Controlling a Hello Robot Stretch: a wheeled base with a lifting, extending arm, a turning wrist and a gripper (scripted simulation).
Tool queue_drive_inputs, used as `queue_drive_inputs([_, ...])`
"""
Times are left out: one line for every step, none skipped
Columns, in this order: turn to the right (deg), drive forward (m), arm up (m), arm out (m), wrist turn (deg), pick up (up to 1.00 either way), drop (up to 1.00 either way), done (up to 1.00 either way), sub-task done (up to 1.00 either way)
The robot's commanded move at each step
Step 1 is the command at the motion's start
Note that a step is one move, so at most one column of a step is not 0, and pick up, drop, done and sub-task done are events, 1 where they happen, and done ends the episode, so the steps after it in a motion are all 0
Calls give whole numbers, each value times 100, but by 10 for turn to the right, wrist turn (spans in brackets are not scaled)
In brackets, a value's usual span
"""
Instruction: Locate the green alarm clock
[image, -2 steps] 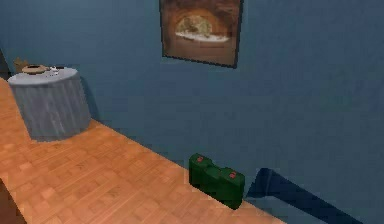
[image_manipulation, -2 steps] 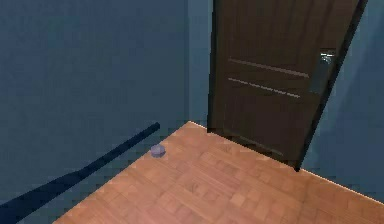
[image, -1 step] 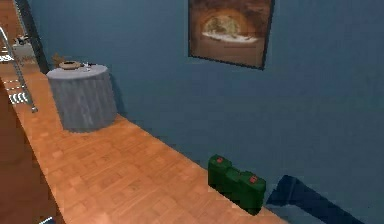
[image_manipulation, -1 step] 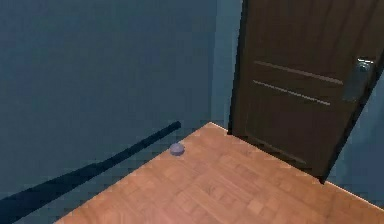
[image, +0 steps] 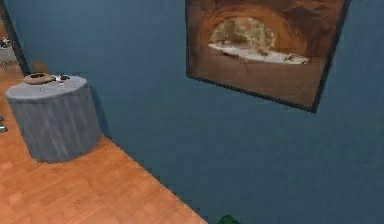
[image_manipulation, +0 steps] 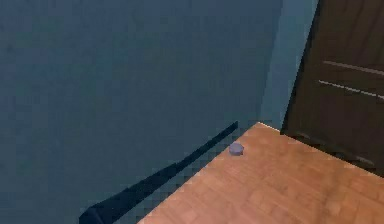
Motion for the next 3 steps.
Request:
queue_drive_inputs([-450, 0, 0, 0, 0, 0, 0, 0, 0])
queue_drive_inputs([-30, 0, 0, 0, 0, 0, 0, 0, 0])
queue_drive_inputs([0, 100, 0, 0, 0, 0, 0, 0, 0])
